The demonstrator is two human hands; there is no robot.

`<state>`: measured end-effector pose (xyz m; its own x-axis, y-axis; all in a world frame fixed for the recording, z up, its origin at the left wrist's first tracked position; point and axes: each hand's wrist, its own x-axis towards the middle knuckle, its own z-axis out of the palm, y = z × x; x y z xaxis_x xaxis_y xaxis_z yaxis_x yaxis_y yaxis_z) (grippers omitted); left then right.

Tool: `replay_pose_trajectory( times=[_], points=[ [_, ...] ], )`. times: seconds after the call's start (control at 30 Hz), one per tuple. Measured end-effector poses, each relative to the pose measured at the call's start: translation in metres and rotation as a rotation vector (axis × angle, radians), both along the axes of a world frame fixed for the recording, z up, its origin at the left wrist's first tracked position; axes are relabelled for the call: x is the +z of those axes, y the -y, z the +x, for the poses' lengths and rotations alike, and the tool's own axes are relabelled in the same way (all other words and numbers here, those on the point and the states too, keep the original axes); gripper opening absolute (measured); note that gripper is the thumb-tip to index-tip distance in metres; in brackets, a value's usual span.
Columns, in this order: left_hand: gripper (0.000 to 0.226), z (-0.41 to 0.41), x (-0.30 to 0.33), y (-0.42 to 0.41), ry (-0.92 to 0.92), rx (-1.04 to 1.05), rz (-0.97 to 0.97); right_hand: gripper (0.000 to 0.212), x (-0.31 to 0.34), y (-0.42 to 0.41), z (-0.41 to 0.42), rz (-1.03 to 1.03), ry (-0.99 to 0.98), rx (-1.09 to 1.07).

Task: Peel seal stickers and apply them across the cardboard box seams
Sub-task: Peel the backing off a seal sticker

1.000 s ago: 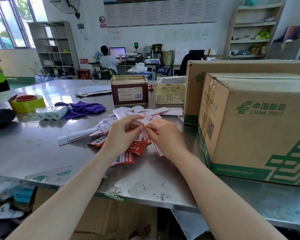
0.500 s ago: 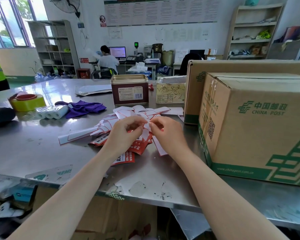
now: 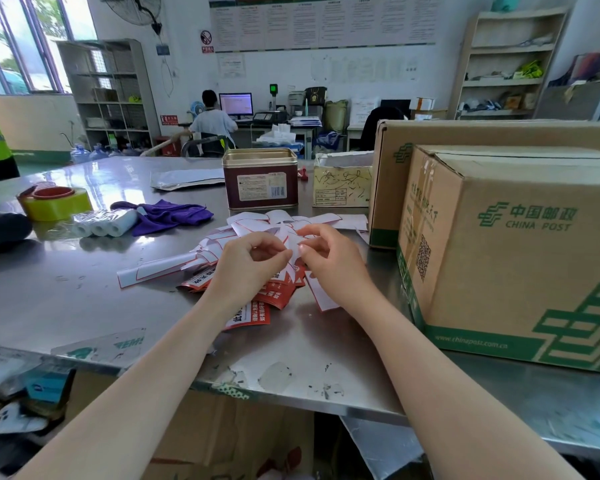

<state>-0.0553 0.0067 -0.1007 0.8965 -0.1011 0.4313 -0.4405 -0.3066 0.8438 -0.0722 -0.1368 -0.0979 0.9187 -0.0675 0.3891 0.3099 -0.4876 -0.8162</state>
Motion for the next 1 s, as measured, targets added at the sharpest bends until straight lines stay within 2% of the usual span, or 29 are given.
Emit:
replay_pose_trajectory(
  times=[0.1, 0.3, 0.6, 0.87, 1.0],
  points=[
    [0.003, 0.0007, -0.0002, -0.0012, 0.004, 0.013, 0.003, 0.024, 0.0014, 0.0001, 0.0001, 0.066, -0.032, 0.024],
    [0.025, 0.0036, -0.0017, -0.0029, 0.000, 0.015, 0.033, 0.024, 0.0045, -0.0006, -0.0011, 0.100, -0.043, 0.067],
    [0.014, 0.0073, -0.0023, -0.0026, -0.013, 0.054, 0.020, 0.027, 0.0051, -0.0020, -0.0030, 0.130, -0.024, 0.052],
    [0.009, 0.0042, -0.0013, -0.0013, -0.079, -0.056, -0.014, 0.039, 0.0072, -0.0013, -0.0051, -0.044, 0.025, 0.071],
    [0.006, 0.0042, -0.0012, -0.0004, -0.139, -0.019, -0.011, 0.049, 0.0070, -0.0012, -0.0061, -0.058, 0.022, 0.115]
  ],
)
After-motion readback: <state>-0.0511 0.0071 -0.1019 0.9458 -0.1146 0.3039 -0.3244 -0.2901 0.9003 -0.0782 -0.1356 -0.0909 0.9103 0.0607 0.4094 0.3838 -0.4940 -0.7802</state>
